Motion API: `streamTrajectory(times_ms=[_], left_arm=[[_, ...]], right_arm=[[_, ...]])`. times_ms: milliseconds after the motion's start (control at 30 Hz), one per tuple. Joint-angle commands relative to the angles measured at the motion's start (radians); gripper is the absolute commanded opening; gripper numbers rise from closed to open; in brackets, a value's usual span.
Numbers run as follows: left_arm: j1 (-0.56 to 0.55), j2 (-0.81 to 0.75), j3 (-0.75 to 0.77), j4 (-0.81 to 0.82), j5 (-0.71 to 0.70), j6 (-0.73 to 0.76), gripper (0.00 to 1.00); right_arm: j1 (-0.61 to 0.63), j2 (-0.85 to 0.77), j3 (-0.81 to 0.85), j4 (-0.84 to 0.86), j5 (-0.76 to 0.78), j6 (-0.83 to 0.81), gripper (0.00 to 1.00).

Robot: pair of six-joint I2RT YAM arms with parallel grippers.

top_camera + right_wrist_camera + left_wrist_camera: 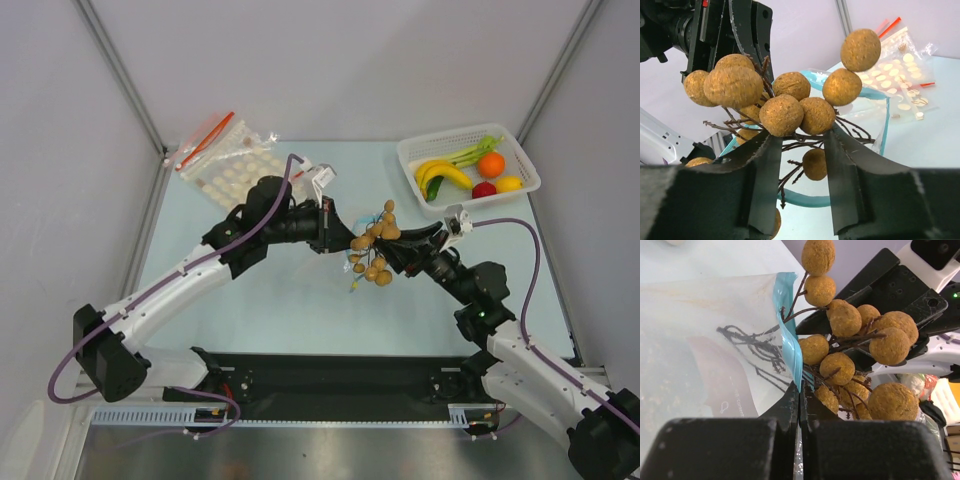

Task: Place the food in the zip-top bag and seal the zipper
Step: Place the fake fruit in the zipper food storage bag.

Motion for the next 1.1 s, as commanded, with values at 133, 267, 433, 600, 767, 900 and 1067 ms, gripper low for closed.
streamTrajectory(times_ms=[133,267,433,600,767,900,1067], left_arm=[[0.015,-0.019,-0.031,0.145,0.105,-0.067,0.00],[0.028,-0.019,-0.091,0.230,0.143,-0.117,0.00],[0.038,0.005,-0.111,0.302,0.188,-0.150,0.00],[0.038,0.007,-0.127,0.282,0.108,-0.091,0.00],[0.038,0.050,-0.156,0.279,0.057,-0.037,0.00],[0.036,0.076,-0.162,0.310,0.076,-0.026,0.00],[0.035,0.045,-0.154,0.262,0.009,0.040,0.00]], right_arm=[[0.005,-0.006,0.024,-0.006,0.021,-0.024,0.48],[0.010,0.003,0.041,-0.043,0.039,-0.029,0.48],[0.028,0.038,0.090,-0.144,0.099,-0.052,0.42],[0.034,0.121,0.130,-0.207,0.098,-0.043,0.38],[0.037,0.205,0.057,-0.157,0.102,0.029,0.32],[0.037,0.256,0.006,-0.005,0.041,0.094,0.22],[0.036,0.245,0.017,-0.011,0.010,0.101,0.12]])
